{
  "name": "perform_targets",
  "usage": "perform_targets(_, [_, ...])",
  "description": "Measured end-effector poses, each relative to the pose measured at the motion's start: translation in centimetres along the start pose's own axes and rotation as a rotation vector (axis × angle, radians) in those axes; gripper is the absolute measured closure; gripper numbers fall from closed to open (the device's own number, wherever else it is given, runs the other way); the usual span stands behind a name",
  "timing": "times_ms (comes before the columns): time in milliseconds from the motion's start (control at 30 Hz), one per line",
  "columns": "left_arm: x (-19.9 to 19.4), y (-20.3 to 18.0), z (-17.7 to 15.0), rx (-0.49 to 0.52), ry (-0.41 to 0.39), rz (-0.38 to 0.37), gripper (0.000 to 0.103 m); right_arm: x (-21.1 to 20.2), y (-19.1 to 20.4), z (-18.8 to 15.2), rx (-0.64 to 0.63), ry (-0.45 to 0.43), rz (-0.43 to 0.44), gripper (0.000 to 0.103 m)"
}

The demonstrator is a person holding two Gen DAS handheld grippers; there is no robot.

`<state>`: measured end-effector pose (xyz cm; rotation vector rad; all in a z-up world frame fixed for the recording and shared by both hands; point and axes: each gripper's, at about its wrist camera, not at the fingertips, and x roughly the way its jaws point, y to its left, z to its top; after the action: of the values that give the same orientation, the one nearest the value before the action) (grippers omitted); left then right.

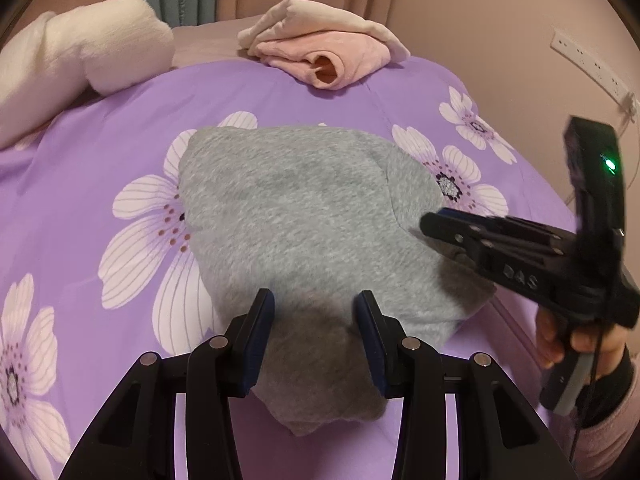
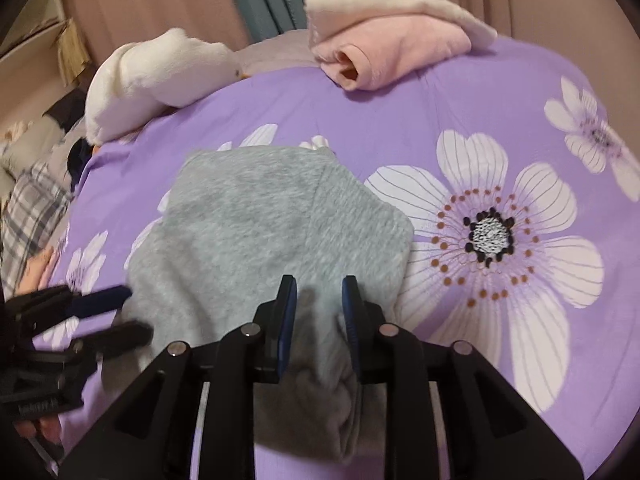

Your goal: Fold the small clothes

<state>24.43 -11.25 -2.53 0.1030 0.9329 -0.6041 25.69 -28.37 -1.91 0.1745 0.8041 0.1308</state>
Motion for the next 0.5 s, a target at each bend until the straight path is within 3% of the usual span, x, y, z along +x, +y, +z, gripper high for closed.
perform_targets(267, [-0.9,-0.4,-1.4,-0.024,-0.017,0.023,0.062,-2.2,0.6,-2.0,-0.045,-0.02,-0.002,0.075])
perform_targets(500, [-0.5,-0.8,-1.5,-0.023,-0.017,0.043,0.062,-1.1,0.6,-2.8,-0.056,0.0,-0.032,0.075])
